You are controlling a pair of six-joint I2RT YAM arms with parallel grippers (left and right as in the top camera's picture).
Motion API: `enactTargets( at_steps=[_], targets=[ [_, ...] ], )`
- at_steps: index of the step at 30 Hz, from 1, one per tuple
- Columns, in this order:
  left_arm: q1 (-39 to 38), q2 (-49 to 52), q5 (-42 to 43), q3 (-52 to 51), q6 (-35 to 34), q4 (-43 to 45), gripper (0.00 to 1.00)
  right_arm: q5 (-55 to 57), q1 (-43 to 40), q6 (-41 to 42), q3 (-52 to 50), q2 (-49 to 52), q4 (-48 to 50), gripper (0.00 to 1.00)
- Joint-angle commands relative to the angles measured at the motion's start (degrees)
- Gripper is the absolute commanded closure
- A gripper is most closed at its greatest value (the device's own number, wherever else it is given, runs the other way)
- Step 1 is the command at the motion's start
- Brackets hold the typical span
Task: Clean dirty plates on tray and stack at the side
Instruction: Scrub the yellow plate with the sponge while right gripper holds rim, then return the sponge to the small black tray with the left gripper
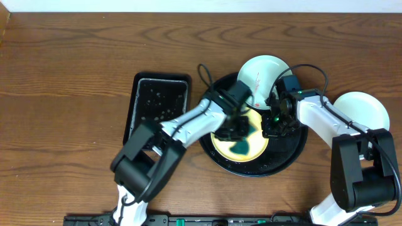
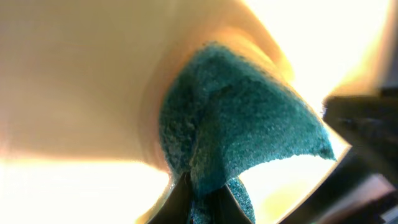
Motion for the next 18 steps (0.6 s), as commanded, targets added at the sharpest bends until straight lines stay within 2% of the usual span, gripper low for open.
enactTargets(
  at_steps=[1,3,7,13,18],
  targets=[
    [5.9,1.07,-16.24,-2.51,0.24,-5.81,0.93,3.85,-0.07,-0.83,-1.09,1.27,-0.5,0.99],
    [7.78,-0.11,-19.74,-2.49,0.9,-7.08,0.92,3.85,-0.07,-0.83,-1.09,1.27,-0.48,0.99],
    [9.07,-3.45,-19.71,-2.49,2.4,-7.06,0.93,3.85,-0.07,-0.83,-1.09,1.27,-0.48,0.99],
    [8.92,-13.57,-15.98,-2.49,2.43,-6.56,0.92,3.87,-0.09,-0.83,-1.09,1.27,-0.48,0.99],
    [10.6,-23.71,-14.6,-2.49,5.75,-8.35,0.92,3.89,-0.09,-0.83,-1.07,-0.09,-0.46,0.99]
  ],
)
